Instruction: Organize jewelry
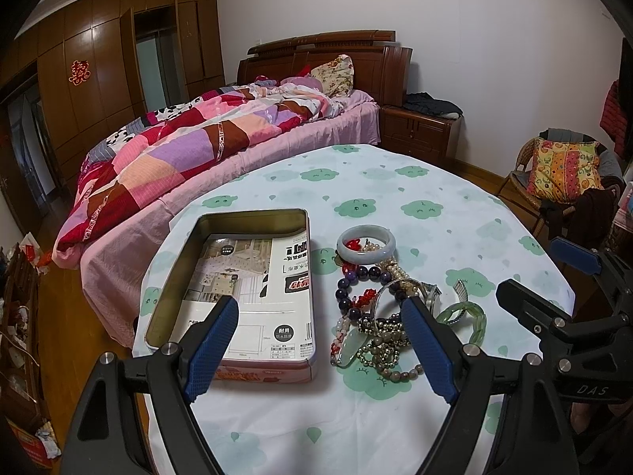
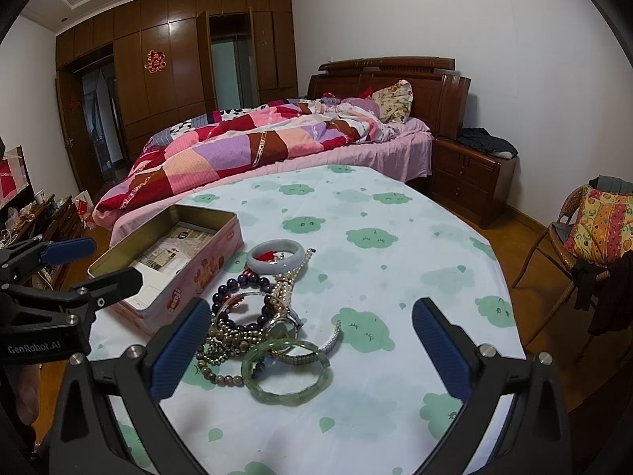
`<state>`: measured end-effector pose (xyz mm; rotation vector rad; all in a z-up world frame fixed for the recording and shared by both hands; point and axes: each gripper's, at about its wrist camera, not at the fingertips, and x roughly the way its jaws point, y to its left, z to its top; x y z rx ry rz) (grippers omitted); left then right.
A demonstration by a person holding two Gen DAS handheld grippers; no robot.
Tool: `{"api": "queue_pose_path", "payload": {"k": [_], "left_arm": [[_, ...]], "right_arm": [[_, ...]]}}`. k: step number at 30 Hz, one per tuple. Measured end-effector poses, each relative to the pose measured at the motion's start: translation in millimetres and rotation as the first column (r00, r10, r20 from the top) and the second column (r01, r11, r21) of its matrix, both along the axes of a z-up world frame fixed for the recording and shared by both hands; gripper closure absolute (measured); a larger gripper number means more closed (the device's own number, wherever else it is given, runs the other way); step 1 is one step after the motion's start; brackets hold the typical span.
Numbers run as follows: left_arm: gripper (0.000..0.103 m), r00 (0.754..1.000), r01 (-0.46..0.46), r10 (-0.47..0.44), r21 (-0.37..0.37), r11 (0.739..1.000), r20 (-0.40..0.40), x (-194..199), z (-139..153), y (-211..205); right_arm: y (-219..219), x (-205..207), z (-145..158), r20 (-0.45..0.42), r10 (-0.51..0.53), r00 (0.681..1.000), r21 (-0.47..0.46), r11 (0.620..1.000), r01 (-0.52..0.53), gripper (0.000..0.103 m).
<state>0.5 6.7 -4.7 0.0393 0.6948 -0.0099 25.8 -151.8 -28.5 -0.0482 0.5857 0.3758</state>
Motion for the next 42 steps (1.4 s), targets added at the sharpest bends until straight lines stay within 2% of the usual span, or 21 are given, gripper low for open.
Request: {"api": "queue_pose_path", "payload": {"k": [11,14,17,21,27,29,32,36,37,38,40,41,42], "left_arm": [[0.018,1.0,0.001,-0.001,-0.002,1.0,-0.002,-1,-2,0],[0.018,1.0,0.001,-0.001,-0.006,1.0,-0.019,0,-16,2],[0.018,0.999,0.003,-0.005,-0.04,0.999,-0.054,5,-28,7],[0.018,0.998,0.014,-0.017,-0.037,0.999,-0.06,5,-38,6],[0.018,0.995,0.04,-0.044,-0.054,0.998,-0.086,10,-43,2],[0.018,0.995,0.045,-0.05,-0.062,0.997,-0.085,10,-42,2],[0.019,0.995,0.046,-0.051,-0.067,0.997,-0.081,9,-42,1],[0.019,0.994,0.058,-0.064,-0.068,0.996,-0.09,10,-44,-2],[0.019,0.993,0.06,-0.066,-0.066,0.996,-0.094,12,-44,-2],[0.019,0.993,0.064,-0.07,-0.064,0.996,-0.095,11,-44,-3],[0.019,0.993,0.069,-0.075,-0.064,0.996,-0.096,12,-45,-4],[0.019,0.993,0.069,-0.075,-0.064,0.996,-0.096,12,-45,-4],[0.019,0.993,0.068,-0.074,-0.064,0.996,-0.096,12,-45,-4]], "right_arm": [[1,-1,-2,-0.002,0.0,1.0,-0.002,1.0,0.0,0.0],[1,-1,-3,-0.002,0.001,1.0,-0.007,1.0,-0.001,0.0],[-3,-4,-15,-0.017,0.039,0.999,0.002,0.999,-0.039,0.0],[-6,2,-35,-0.061,0.031,0.998,-0.023,0.999,-0.032,0.002],[-5,4,-51,-0.132,0.074,0.988,-0.034,0.996,-0.079,0.018],[-2,5,-56,-0.161,0.095,0.982,-0.044,0.994,-0.104,0.034],[-1,9,-60,-0.19,0.089,0.978,-0.082,0.991,-0.106,0.046],[3,17,-68,-0.224,0.09,0.97,-0.119,0.986,-0.119,0.054],[4,21,-70,-0.233,0.091,0.968,-0.125,0.985,-0.123,0.06],[4,22,-73,-0.248,0.102,0.963,-0.118,0.984,-0.135,0.071],[4,25,-77,-0.277,0.12,0.953,-0.102,0.983,-0.153,0.087],[2,23,-77,-0.278,0.122,0.953,-0.092,0.984,-0.153,0.092],[0,22,-75,-0.273,0.129,0.953,-0.077,0.985,-0.155,0.093]]}}
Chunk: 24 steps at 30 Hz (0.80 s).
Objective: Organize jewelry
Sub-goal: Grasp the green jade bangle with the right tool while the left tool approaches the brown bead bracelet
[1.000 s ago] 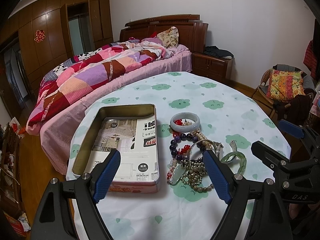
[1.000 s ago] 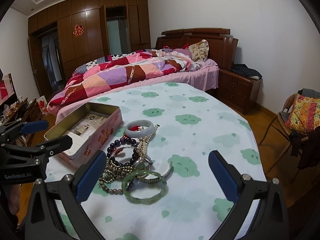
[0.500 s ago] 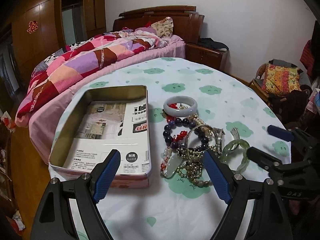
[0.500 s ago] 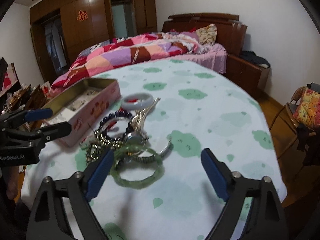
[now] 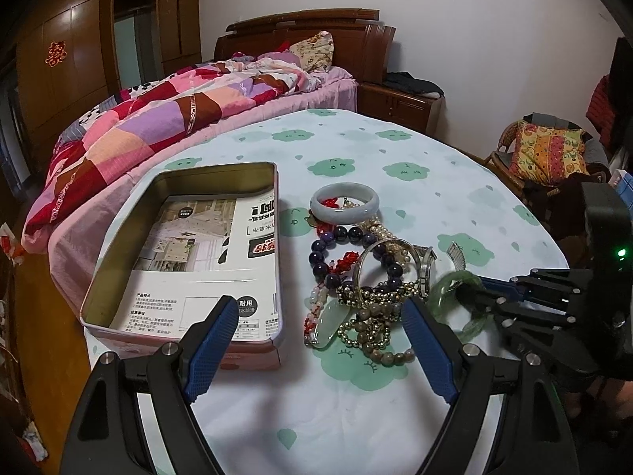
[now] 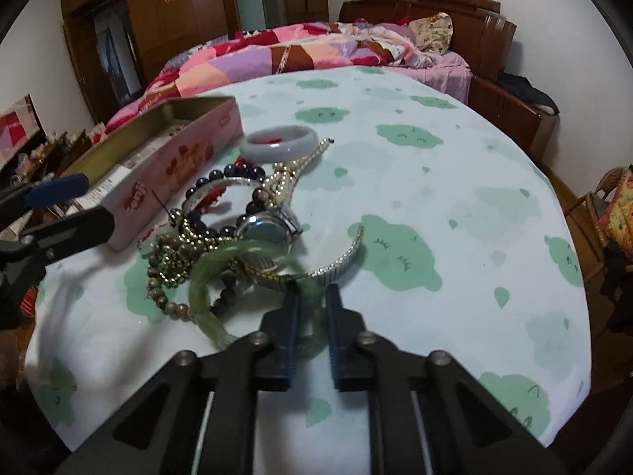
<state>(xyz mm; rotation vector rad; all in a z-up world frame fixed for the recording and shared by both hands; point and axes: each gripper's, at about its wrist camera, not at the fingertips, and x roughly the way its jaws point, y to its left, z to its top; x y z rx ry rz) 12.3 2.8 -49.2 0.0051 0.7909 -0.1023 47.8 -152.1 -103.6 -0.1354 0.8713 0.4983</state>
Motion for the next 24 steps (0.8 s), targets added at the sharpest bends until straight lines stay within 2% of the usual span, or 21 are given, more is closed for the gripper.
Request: {"api": "queue_pose_path", "payload": {"k": [6,12,16,18,20,24], "left_arm": [[0.023,1.0,0.004,-0.004,-0.002,1.0,-0.001,0,0,-1],[0.037,0.999,0.039,-0.039,0.002,0.999,-0.019,0,-4,-7],[0.038,0.999,0.043,-0.043,0.018,0.999,-0.017,0,-5,-9],[0.044,0.999,0.041,-0.041,0.035,0.999,-0.009,-1,-3,-11],[0.054,0.998,0.057,-0.058,0.062,0.996,0.007,-4,0,-15],[0.057,0.995,0.095,-0.094,0.052,0.994,-0.013,-2,-7,-22]], "right_arm": [[-12,-1,13,0.024,-0.01,1.0,0.065,0.998,0.008,0.094],[-28,4,24,0.04,-0.052,0.998,0.102,0.994,0.047,0.094],[-33,10,24,0.037,-0.066,0.997,0.109,0.992,0.061,0.094],[-33,10,23,0.031,-0.065,0.997,0.11,0.992,0.061,0.094],[-31,9,22,0.032,-0.06,0.998,0.107,0.993,0.057,0.094],[-28,7,21,0.033,-0.05,0.998,0.106,0.993,0.046,0.094]]}}
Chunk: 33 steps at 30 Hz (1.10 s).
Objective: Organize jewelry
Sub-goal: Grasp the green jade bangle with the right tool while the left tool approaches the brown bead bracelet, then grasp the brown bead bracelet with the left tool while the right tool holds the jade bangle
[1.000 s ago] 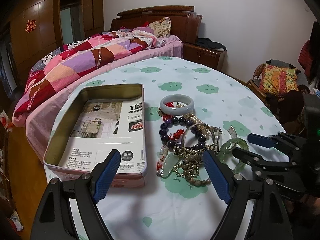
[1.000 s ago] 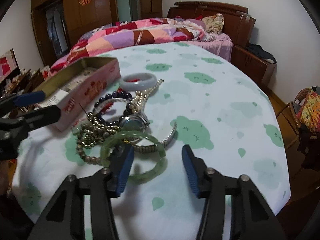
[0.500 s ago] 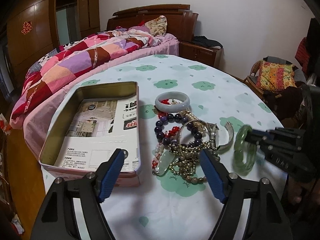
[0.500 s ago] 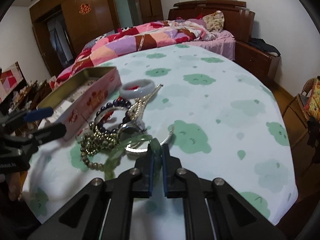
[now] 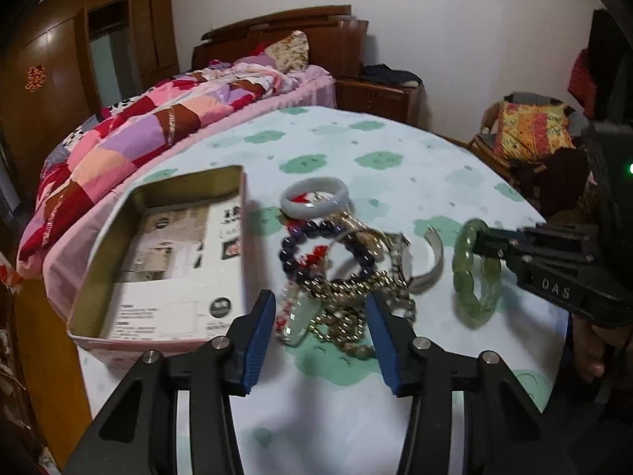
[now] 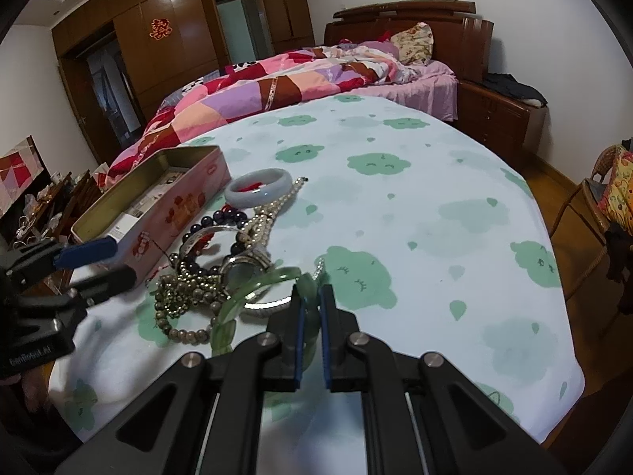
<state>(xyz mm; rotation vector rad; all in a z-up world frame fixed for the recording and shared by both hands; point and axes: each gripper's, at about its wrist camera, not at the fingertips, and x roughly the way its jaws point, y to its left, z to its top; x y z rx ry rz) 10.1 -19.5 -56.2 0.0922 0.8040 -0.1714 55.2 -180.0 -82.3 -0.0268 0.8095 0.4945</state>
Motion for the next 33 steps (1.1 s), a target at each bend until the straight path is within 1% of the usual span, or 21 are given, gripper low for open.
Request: {"api": "queue_pose_path", "payload": {"k": [4,7,10,15,16,18,19,25,26,29,33], "left_arm": [[0.065,0.999,0.013,-0.014,-0.012,1.0,-0.032,6,-10,-2],[0.067,0.999,0.013,-0.014,-0.022,1.0,-0.051,11,-17,-2],[0.073,0.998,0.02,-0.022,-0.023,1.0,-0.062,13,-22,-4],[0.076,0.995,0.023,-0.028,-0.047,0.999,-0.101,19,-32,-3],[0.079,0.995,0.023,-0.028,-0.051,0.998,-0.1,19,-33,-3],[0.096,0.995,0.018,-0.023,-0.057,0.998,-0.098,19,-32,-1],[0.096,0.995,0.019,-0.024,-0.06,0.998,-0.097,18,-32,0],[0.096,0.997,0.053,-0.055,-0.06,0.997,-0.046,6,-14,-3],[0.096,0.998,0.059,-0.06,-0.055,0.997,-0.032,3,-9,-4],[0.096,0.997,0.081,-0.08,-0.071,0.994,0.018,-4,8,-6],[0.096,0.993,0.095,-0.089,-0.084,0.992,0.075,-12,28,-5]], "right_arm": [[-1,1,-2,-0.006,-0.001,1.0,0.004,1.0,0.001,0.094],[0,0,-4,-0.004,0.005,1.0,0.0,1.0,-0.005,0.094],[4,-1,-5,-0.003,0.015,1.0,-0.006,1.0,-0.015,0.094],[6,-2,-7,-0.004,0.021,1.0,-0.007,1.0,-0.021,0.094],[6,-2,-7,-0.003,0.021,1.0,-0.007,1.0,-0.021,0.094],[6,-2,-7,-0.003,0.021,1.0,-0.006,1.0,-0.021,0.094],[6,-2,-7,-0.003,0.02,1.0,-0.007,1.0,-0.02,0.094],[6,-2,-5,0.006,0.02,1.0,-0.009,1.0,-0.02,0.094],[6,-2,-5,0.008,0.02,1.0,-0.008,1.0,-0.02,0.094],[6,-3,-2,0.013,0.023,1.0,-0.006,1.0,-0.023,0.094],[7,-6,8,0.041,0.025,0.999,0.001,1.0,-0.025,0.094]]}}
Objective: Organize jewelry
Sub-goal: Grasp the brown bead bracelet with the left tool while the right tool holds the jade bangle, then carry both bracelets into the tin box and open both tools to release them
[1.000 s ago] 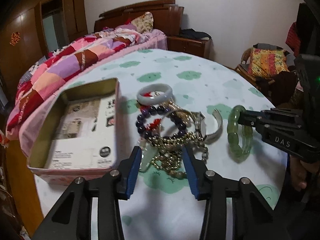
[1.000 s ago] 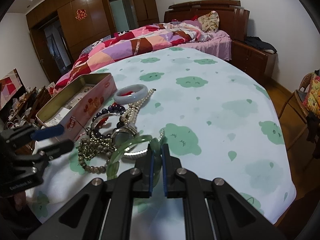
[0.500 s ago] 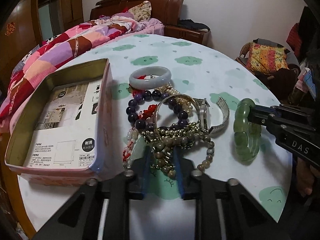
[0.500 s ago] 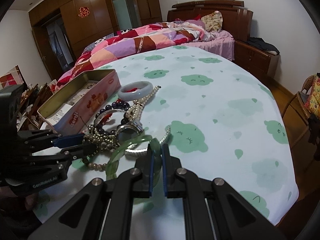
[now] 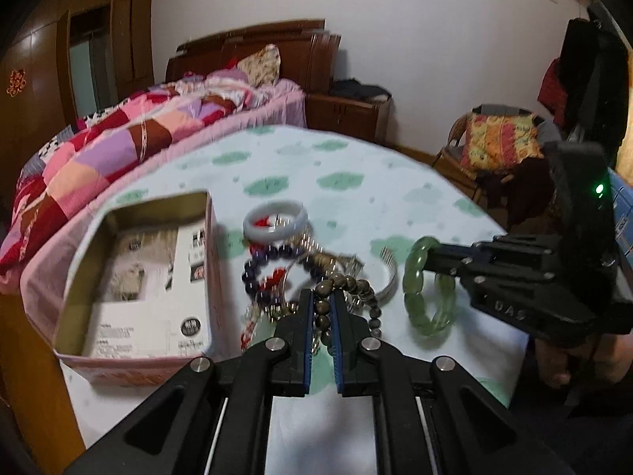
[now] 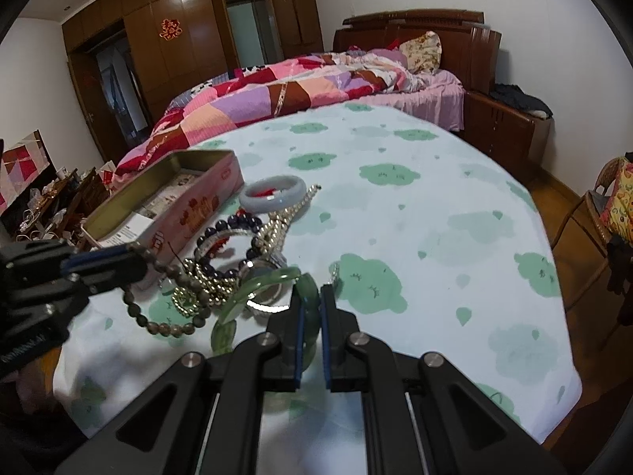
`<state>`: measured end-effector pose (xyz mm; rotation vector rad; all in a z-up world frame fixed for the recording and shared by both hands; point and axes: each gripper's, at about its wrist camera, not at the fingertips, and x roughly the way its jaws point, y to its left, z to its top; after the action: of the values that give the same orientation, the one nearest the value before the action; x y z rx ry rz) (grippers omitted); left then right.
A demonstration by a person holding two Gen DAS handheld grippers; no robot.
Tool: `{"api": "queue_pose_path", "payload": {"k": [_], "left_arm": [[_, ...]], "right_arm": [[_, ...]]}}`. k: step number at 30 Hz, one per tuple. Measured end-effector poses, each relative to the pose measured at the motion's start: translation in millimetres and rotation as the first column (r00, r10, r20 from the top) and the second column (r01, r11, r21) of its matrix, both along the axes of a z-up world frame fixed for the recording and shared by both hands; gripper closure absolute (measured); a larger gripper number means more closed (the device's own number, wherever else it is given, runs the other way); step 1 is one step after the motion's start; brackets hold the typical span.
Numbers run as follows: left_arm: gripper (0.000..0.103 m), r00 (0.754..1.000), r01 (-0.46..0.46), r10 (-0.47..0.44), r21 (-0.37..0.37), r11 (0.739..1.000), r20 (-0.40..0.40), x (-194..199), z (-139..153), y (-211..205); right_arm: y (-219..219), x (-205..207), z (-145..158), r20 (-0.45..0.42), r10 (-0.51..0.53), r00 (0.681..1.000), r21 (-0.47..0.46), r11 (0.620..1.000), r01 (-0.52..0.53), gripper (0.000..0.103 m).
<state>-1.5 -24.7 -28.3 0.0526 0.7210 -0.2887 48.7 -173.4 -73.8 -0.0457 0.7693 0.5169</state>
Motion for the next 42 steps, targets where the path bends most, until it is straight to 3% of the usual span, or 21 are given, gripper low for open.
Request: {"api": "queue_pose_path", "payload": {"k": [6,21,30,42], "left_arm": [[0.096,0.999,-0.026,0.025,0.0,1.0,0.046,-2,15,8],[0.096,0.988,-0.145,0.147,-0.027,0.989,0.057,9,20,49],[0.096,0.964,-0.257,0.259,-0.036,0.966,0.063,19,19,88],[0.096,0.933,-0.355,0.357,-0.047,0.934,0.047,49,4,135]], "right_arm": [[3,-5,13,0.037,0.011,0.999,0.006,1.0,-0.012,0.094],[26,10,26,0.026,0.08,0.996,0.023,0.996,-0.081,0.094],[78,24,49,0.068,0.184,0.981,-0.019,0.983,-0.183,0.094],[152,48,53,0.069,0.27,0.961,-0.067,0.962,-0.265,0.094]]}}
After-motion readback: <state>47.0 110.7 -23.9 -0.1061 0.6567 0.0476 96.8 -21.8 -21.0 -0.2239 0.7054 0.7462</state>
